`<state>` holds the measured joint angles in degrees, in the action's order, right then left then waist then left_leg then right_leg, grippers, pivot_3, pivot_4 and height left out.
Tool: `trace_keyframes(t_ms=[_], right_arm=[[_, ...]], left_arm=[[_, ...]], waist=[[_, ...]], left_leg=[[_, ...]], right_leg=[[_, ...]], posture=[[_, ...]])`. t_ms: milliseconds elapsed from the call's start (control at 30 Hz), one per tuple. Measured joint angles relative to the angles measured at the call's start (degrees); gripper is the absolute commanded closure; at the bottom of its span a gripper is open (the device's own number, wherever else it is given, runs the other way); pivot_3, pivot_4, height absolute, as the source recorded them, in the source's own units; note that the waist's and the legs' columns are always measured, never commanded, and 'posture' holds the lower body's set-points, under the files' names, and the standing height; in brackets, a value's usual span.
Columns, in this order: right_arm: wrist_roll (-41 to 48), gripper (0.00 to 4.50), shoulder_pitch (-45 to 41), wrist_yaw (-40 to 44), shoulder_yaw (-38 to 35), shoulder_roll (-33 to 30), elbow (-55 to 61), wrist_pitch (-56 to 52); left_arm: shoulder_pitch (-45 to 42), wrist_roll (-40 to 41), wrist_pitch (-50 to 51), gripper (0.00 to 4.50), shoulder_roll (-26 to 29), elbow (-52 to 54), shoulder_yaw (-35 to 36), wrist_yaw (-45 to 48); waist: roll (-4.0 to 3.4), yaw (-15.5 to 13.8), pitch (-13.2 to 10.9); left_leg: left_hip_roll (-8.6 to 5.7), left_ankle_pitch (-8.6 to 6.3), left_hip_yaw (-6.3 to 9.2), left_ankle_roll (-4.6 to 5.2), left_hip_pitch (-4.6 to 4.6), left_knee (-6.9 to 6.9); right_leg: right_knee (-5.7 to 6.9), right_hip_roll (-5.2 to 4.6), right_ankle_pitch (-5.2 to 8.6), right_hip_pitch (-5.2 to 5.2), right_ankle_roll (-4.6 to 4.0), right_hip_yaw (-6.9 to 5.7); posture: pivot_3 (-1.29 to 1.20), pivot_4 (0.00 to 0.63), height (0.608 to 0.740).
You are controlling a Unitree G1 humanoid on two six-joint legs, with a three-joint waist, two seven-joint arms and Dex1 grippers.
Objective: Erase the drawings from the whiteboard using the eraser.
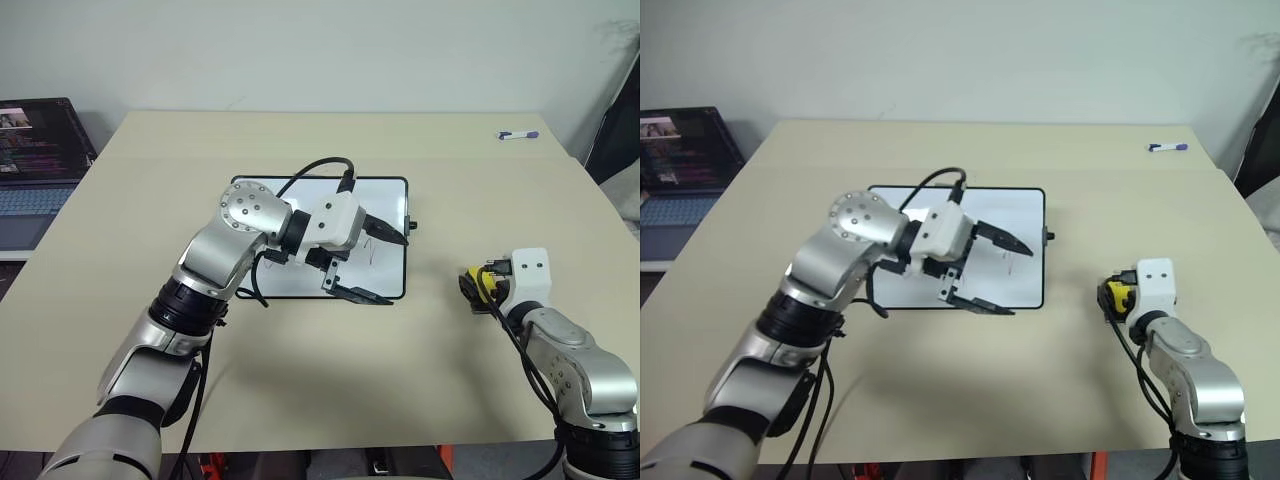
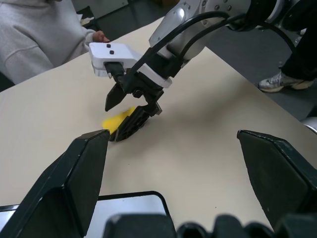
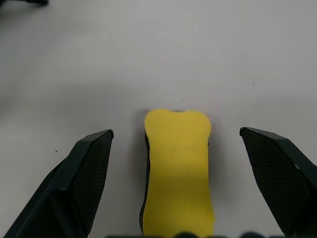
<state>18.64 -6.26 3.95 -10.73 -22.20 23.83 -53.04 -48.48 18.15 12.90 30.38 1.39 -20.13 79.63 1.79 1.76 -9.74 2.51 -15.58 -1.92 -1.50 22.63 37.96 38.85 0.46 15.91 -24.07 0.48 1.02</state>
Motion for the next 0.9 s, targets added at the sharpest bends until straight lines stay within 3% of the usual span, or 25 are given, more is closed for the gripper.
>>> trace_keyframes(t_ms=[67, 333, 567, 700, 900], right_arm=[[-0.1, 0.55, 0.0, 0.1, -0.5, 0.4, -0.7, 0.3], [-0.5, 3.26, -1.3, 0.4, -1.3, 1.7, -1.7, 1.2], [-0.6, 3.36, -0.1, 2.6, -0.7, 0.9, 0.1, 1.3], [-0.4, 3.38, 3.8, 7.0, 0.6, -2.2, 5.5, 3.2], [2.8, 3.38, 6.9, 15.0, 2.9, -5.7, 14.2, 5.7]], left_arm=[[0.9, -0.3, 0.0, 0.0, 0.4, 0.0, 0.0, 0.2], [3.0, -0.3, 1.0, 0.0, 2.0, 1.3, 0.1, 0.4], [10.8, 0.1, 6.1, 0.0, 6.4, 7.1, 3.6, -3.3], [20.9, 2.2, 13.5, 0.0, 10.3, 14.2, 9.9, -9.7], [31.8, 3.4, 21.8, 0.0, 11.4, 23.1, 17.0, -20.8]], waist=[[0.0, 0.0, 0.0], [-0.01, 0.1, 0.0], [-0.04, 0.2, 0.0], [-0.04, 0.0, 0.0], [-0.03, -0.1, 0.0]], left_leg=[[0.01, 0.0, 0.02, 0.0, 0.05, 0.0], [0.03, 0.0, 0.03, 0.0, 0.07, 0.02], [0.07, 0.0, 0.01, 0.0, 0.07, 0.0], [0.14, 0.0, 0.09, 0.0, 0.07, 0.01], [0.09, 0.0, 0.05, -0.01, -0.08, 0.06]], right_leg=[[0.02, 0.0, 0.0, -0.05, -0.01, -0.02], [0.03, 0.02, -0.01, -0.07, -0.02, -0.03], [0.04, 0.03, -0.02, -0.09, -0.04, 0.01], [0.1, 0.03, 0.0, -0.1, -0.03, -0.08], [0.14, -0.03, 0.0, 0.02, -0.01, -0.06]], posture=[[0.0, 0.15, 0.74], [0.0, 0.15, 0.74], [0.0, 0.15, 0.74], [0.0, 0.15, 0.74], [0.0, 0.15, 0.74]])
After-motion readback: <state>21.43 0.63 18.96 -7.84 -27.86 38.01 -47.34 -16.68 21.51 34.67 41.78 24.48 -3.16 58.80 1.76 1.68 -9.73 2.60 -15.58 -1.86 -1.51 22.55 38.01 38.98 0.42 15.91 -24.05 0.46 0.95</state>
